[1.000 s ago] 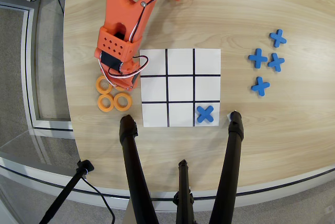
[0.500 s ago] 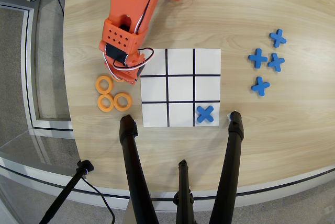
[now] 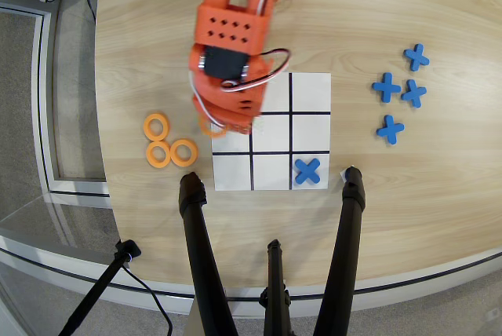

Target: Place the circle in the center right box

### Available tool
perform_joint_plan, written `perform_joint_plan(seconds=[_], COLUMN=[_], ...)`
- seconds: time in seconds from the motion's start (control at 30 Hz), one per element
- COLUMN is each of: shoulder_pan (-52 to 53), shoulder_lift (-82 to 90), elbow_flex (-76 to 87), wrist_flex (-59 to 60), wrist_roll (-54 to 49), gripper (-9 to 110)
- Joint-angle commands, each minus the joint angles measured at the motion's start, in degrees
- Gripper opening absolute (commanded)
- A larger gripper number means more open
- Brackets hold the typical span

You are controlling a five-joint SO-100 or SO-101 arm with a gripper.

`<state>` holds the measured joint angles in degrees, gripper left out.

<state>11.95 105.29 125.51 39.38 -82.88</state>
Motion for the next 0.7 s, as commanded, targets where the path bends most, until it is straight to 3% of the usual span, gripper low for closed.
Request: perform_joint_plan(seconds=[0.0, 0.3, 0.67], shoulder_pan=[-5.5, -7.7, -0.2], shoulder_lift=[2.3, -10.3, -21.3], elbow_flex=[-1.1, -2.0, -6.2], wrist_flex=[-1.4, -13.2, -12.9], wrist_roll=[2.8, 3.7, 0.7], gripper=[0, 0, 0])
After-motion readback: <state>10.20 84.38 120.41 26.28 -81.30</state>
